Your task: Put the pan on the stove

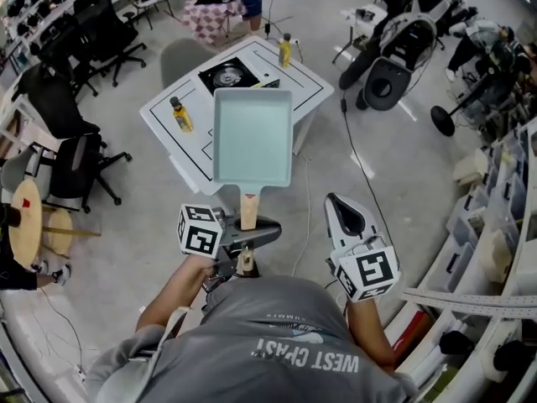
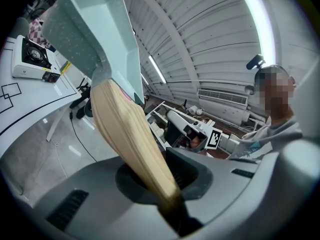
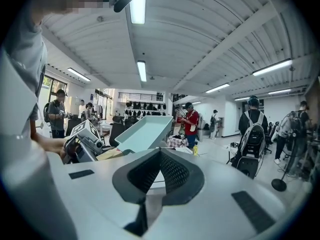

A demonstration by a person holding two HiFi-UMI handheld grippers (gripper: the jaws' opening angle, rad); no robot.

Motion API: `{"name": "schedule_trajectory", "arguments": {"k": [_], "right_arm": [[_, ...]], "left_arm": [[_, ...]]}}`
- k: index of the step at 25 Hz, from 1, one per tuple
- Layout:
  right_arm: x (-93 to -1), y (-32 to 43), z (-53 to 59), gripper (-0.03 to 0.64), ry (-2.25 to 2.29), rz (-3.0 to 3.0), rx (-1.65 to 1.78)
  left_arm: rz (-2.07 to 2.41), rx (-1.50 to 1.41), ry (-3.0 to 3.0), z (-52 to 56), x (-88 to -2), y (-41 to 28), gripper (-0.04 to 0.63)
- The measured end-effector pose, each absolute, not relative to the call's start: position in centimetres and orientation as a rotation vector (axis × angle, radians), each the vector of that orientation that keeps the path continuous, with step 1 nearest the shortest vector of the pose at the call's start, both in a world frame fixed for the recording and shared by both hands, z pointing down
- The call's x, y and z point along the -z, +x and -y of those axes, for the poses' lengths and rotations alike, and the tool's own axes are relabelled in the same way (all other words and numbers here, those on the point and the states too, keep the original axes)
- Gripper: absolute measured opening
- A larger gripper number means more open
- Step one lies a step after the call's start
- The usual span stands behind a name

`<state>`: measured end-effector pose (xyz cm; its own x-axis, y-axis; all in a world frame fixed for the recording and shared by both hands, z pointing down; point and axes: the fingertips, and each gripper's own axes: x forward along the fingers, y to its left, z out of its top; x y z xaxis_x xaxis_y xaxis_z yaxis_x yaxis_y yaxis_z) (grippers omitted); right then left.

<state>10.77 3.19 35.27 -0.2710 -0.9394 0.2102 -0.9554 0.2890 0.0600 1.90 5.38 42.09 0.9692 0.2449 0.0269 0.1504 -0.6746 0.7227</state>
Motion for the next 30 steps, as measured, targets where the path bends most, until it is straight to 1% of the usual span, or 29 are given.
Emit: {"name": "schedule_trajectory", "arguments": {"k": [17, 30], "right_arm": [[-35.6, 3.8, 3.5, 0.011, 1.687, 2.326, -0.103], [-35.8, -1.7, 6.8, 0.011, 1.514, 2.401, -0.064]], "left_arm": [[-0.287, -0.127, 2.304, 0.7, -43.3, -4.0, 0.041], [-0.174, -0.064, 2.314, 2.8, -43.9, -8.2, 0.043]]}}
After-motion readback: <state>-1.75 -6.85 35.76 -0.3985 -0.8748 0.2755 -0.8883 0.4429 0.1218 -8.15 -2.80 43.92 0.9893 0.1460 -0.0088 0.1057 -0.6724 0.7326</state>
